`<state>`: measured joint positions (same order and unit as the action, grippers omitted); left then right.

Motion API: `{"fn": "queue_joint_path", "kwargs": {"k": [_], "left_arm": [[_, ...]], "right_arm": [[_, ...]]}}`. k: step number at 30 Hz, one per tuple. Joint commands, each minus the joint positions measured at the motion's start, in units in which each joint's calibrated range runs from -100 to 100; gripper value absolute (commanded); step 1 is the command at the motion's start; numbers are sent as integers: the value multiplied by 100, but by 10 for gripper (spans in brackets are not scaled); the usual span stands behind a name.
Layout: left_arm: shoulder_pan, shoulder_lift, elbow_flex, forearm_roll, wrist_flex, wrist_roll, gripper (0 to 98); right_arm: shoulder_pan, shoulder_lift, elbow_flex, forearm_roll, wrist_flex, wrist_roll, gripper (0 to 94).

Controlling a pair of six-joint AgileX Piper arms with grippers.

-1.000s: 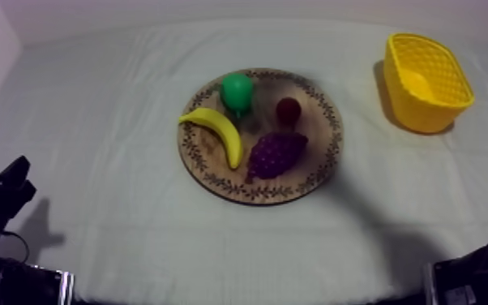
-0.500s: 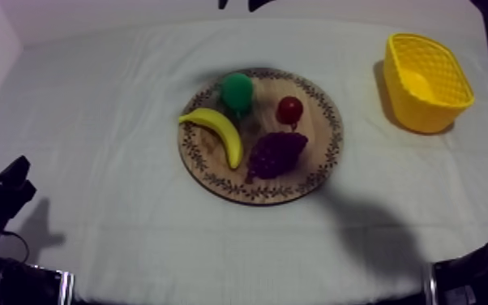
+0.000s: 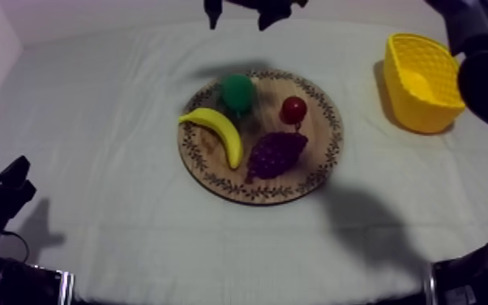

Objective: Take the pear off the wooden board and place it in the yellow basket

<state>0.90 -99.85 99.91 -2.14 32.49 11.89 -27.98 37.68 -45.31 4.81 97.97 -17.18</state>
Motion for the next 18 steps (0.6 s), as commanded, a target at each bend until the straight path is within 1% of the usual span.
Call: {"fn": "queue_joint_path", "kwargs": {"k": [1, 9, 18], "left_arm": [[0, 2, -2, 1, 0, 0, 1], [0, 2, -2, 1, 0, 0, 1], [0, 2, -2, 1, 0, 0, 1]], "right_arm": [[-17, 328, 34, 13, 14, -34, 602], [-73, 1258, -124, 64, 10, -159, 605], [-20, 2012, -655, 140, 18, -252, 602]]}}
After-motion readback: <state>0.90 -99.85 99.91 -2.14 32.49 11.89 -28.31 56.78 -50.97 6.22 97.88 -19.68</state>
